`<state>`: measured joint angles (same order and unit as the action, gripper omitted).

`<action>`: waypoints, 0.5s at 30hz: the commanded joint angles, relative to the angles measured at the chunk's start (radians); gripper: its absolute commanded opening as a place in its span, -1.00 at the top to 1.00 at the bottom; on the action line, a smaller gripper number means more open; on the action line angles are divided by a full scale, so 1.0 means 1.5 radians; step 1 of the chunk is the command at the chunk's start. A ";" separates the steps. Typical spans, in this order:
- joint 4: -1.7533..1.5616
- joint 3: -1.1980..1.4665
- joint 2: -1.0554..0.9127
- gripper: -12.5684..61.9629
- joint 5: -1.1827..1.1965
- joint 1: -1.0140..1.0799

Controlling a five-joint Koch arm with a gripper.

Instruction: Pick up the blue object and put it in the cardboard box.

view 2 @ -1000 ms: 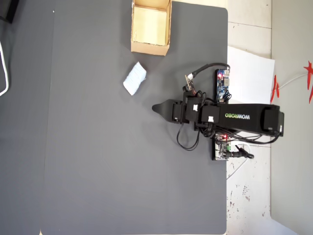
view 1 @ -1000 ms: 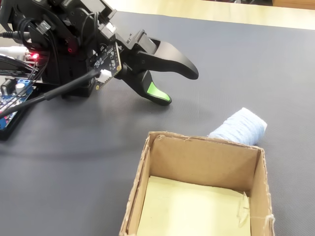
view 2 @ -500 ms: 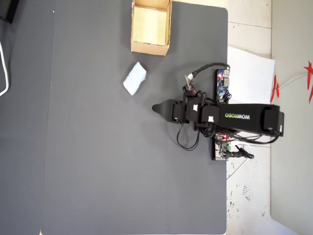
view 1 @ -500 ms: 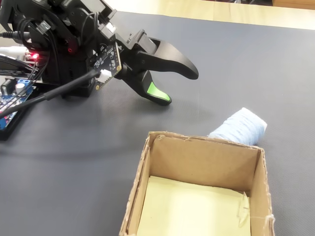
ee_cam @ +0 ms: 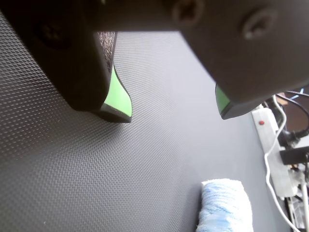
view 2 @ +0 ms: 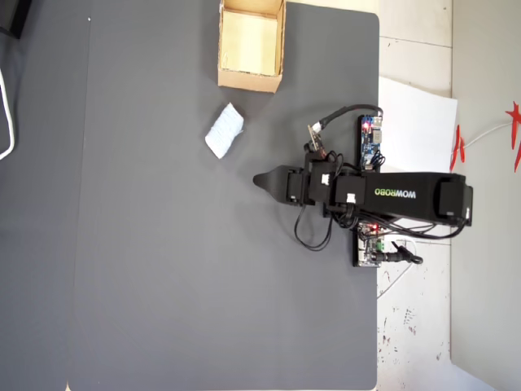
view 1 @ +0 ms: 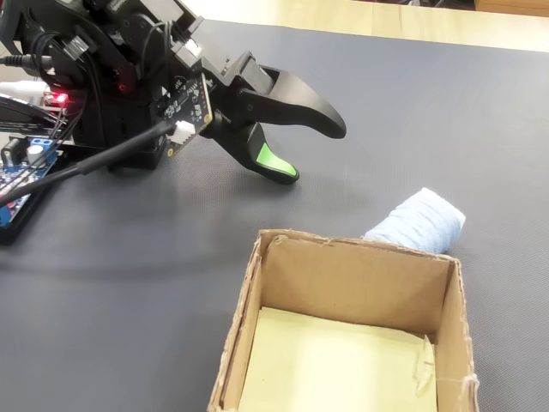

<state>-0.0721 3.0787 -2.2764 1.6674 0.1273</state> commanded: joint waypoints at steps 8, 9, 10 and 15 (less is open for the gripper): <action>0.071 0.027 -0.059 -0.26 0.022 -0.011; 0.069 0.027 -0.060 -0.26 0.022 -0.011; 0.065 0.027 -0.060 -0.26 0.022 -0.011; 0.050 0.025 -0.060 -0.26 -0.040 -0.012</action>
<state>-0.0721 3.0787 -2.2795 1.6506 0.1243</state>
